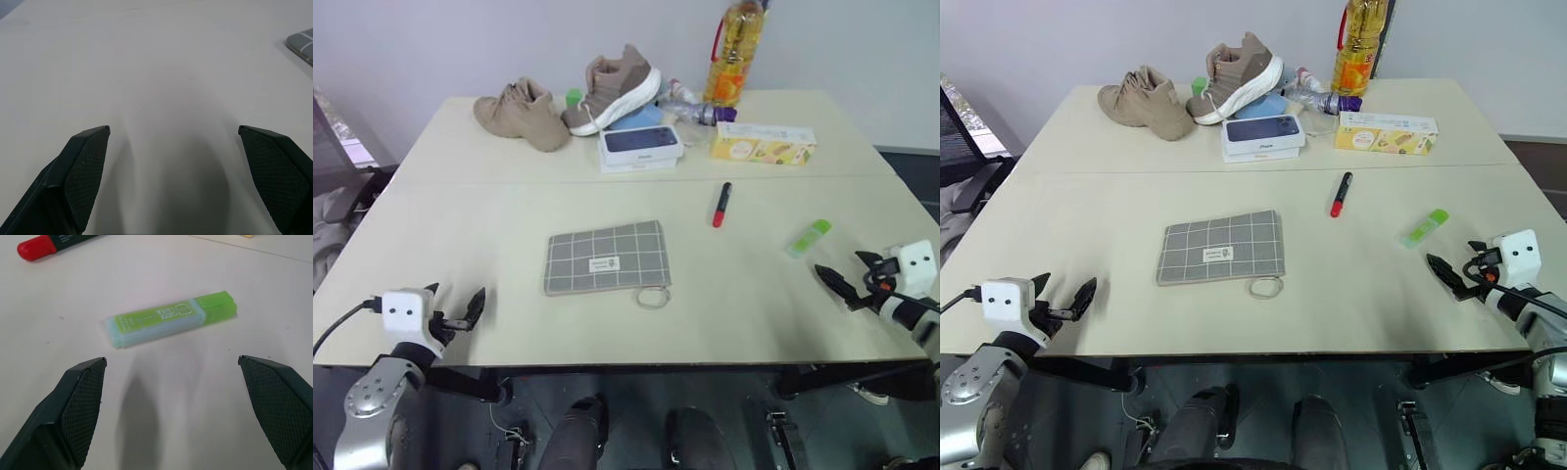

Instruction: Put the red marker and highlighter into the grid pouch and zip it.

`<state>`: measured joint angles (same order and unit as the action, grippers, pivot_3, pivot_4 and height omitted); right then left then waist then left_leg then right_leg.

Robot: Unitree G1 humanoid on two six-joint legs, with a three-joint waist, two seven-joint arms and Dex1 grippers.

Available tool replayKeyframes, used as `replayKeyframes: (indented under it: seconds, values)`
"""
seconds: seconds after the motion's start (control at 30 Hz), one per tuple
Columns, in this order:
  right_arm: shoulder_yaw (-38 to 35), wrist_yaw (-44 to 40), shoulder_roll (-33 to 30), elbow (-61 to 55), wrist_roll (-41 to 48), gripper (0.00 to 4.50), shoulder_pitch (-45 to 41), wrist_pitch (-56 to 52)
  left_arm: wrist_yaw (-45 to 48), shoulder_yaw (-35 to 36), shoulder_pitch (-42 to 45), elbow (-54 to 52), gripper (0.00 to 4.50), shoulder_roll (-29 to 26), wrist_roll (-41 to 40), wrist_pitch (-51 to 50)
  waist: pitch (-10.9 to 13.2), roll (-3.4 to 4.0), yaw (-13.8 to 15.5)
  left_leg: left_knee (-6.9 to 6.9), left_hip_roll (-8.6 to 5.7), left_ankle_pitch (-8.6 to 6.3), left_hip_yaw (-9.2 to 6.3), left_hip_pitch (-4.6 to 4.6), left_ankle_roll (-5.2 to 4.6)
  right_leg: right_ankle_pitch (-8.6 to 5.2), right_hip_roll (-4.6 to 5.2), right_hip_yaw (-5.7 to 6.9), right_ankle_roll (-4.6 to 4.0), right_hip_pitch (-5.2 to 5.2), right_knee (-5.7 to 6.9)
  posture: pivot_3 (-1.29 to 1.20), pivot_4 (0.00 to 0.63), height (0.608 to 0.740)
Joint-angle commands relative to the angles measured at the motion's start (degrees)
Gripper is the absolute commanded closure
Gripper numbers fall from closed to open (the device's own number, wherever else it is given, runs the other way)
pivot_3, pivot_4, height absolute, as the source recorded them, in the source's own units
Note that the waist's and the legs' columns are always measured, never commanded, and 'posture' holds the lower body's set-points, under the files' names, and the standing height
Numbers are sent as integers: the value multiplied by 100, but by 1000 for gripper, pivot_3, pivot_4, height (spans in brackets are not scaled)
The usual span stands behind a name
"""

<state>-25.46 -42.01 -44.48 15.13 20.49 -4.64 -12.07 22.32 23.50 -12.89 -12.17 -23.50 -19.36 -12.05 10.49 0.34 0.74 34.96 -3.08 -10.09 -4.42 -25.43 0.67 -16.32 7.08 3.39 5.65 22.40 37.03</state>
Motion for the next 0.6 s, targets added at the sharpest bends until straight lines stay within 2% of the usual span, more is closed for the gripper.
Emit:
replayKeyframes:
  seconds: [0.03,0.33,0.6]
  values:
    - [-114,8,-11,-44,47,18,-58,90,-30,55,44,-246,0,-45,-37,-4,0,0,1,0,0,0,0,0,0,0,0,0,0,0,0,0,150,738]
    - [182,-157,250,-818,382,18,-262,-276,-130,-89,321,-176,0,4,114,61,0,0,-8,1,1,0,0,1,-1,1,-3,-1,1,-1,1,0,150,738]
    - [1398,-46,1181,-2194,616,18,-818,-784,-295,-428,444,-209,0,274,344,259,1,-2,-8,-1,1,2,-2,0,-3,2,-7,-2,3,3,2,0,150,738]
